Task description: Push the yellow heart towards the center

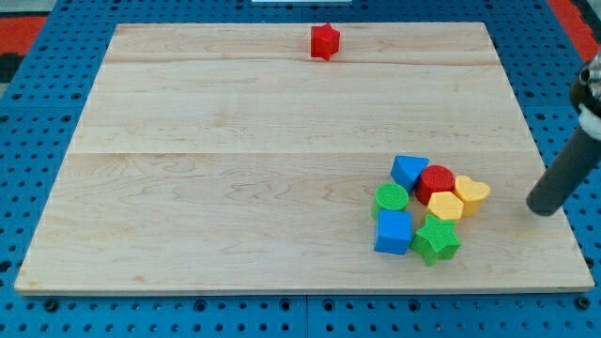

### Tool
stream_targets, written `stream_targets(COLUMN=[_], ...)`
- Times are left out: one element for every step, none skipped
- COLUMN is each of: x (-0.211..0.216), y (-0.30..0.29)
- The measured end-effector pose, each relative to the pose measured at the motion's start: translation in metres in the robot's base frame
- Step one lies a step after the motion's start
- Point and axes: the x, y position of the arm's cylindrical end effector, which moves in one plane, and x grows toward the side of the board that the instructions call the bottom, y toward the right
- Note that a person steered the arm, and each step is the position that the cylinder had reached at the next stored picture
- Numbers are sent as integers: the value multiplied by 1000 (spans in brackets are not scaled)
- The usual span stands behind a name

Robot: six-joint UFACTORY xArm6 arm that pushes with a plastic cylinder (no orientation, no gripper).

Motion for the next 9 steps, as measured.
stream_targets(x=[8,-11,-41,-59,-70,-81,-102,-128,-160], y=[-45,-68,-82,-78,-57,-35,-31,-30,-45])
